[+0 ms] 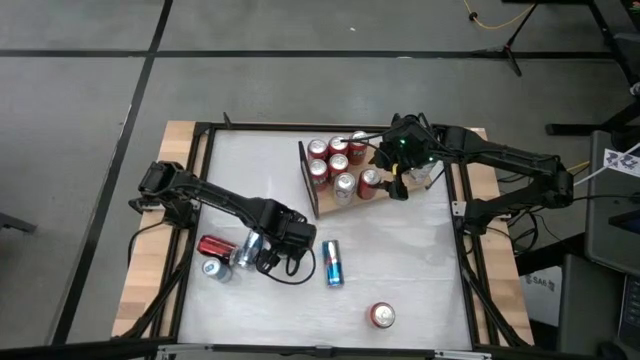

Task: Place canned beverage on shelf
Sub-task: Put the white soda can on the shelf

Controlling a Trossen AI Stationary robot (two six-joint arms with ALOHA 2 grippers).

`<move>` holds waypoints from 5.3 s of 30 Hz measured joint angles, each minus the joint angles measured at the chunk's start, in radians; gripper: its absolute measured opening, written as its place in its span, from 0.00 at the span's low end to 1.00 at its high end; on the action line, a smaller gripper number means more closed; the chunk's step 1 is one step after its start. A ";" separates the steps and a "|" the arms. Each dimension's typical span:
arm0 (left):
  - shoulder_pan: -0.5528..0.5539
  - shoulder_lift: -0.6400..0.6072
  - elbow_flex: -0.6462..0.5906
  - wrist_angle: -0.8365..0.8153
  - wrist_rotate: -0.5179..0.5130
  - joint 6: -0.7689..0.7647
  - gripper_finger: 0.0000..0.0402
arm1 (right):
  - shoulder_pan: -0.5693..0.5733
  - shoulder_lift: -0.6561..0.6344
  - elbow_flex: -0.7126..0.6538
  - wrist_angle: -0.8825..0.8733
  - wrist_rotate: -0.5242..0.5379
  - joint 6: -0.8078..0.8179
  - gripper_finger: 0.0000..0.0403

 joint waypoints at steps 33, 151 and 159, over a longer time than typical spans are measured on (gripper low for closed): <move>-0.006 0.005 0.079 0.028 -0.038 -0.393 0.82 | 0.000 0.000 0.000 -0.008 0.000 0.000 0.85; 0.104 -0.003 0.077 0.112 0.013 -0.558 0.79 | 0.000 0.000 0.000 -0.009 0.000 0.000 0.85; 0.109 -0.015 0.178 0.097 0.000 -0.552 0.79 | 0.000 0.000 0.000 0.046 0.000 0.000 0.85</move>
